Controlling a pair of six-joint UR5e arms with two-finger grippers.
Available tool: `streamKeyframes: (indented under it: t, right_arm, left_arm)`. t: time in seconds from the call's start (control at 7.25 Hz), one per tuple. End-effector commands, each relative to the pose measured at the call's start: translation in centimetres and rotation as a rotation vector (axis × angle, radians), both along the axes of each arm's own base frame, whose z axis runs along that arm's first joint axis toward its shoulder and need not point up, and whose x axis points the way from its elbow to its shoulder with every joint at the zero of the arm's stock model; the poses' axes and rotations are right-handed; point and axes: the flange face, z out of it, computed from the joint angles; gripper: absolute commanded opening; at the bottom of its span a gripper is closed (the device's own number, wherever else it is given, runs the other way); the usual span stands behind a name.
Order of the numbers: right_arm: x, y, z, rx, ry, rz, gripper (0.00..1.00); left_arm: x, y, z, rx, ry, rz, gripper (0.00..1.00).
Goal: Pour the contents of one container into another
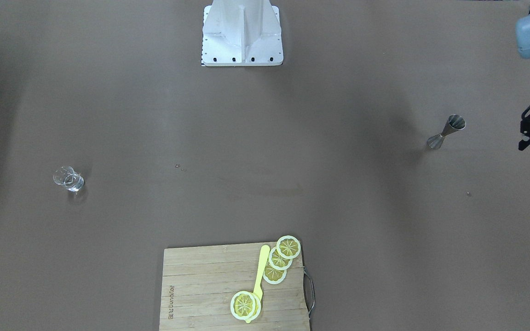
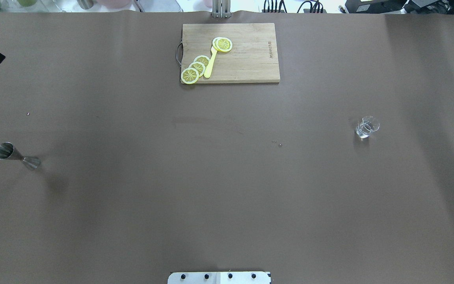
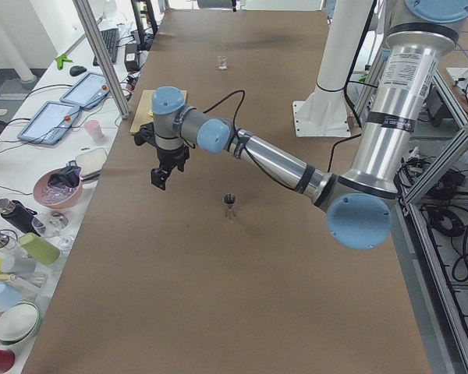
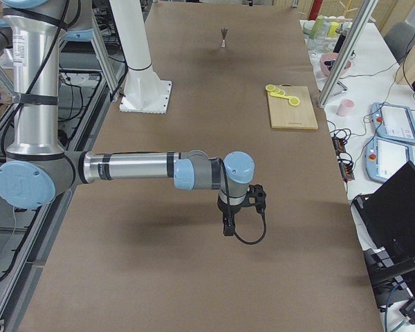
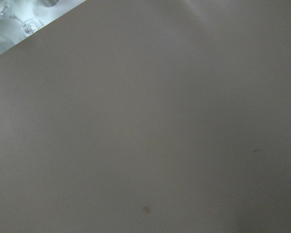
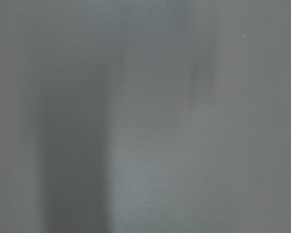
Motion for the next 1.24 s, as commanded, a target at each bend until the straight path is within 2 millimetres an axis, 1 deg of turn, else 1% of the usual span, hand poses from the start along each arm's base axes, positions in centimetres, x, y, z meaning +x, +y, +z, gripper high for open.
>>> streamKeyframes:
  t: [0.0, 0.14, 0.28, 0.41, 0.55, 0.69, 0.97, 1.1]
  right_arm:
    - [0.1, 0.5, 0.2, 0.059, -0.004, -0.003, 1.00]
    - [0.2, 0.6, 0.3, 0.058, -0.001, -0.001, 1.00]
    - [0.2, 0.6, 0.4, 0.054, -0.001, -0.001, 1.00]
    - [0.1, 0.6, 0.6, 0.050, -0.004, -0.003, 1.00]
    - [0.1, 0.6, 0.5, 0.052, -0.004, -0.002, 1.00]
    - [0.1, 0.6, 0.5, 0.052, -0.004, -0.002, 1.00]
    - [0.1, 0.6, 0.5, 0.050, -0.005, -0.002, 1.00]
    - [0.1, 0.6, 0.5, 0.049, -0.008, -0.001, 1.00]
  left_arm:
    - [-4.5, 4.8, 7.0, -0.161, 0.099, -0.044, 0.99]
    - [-6.5, 6.7, 10.1, -0.219, 0.090, -0.084, 0.99]
    - [-8.8, 9.7, 15.0, -0.271, 0.082, -0.099, 0.99]
    - [-10.0, 11.5, 16.9, -0.271, 0.080, -0.085, 0.99]
    - [-12.1, 14.5, 18.9, -0.313, 0.083, -0.133, 0.99]
    - [-12.2, 15.5, 19.9, -0.337, 0.083, -0.137, 0.99]
    - [-12.2, 15.7, 20.4, -0.356, 0.083, -0.143, 0.99]
    - [-12.2, 15.6, 20.3, -0.358, 0.083, -0.147, 0.99]
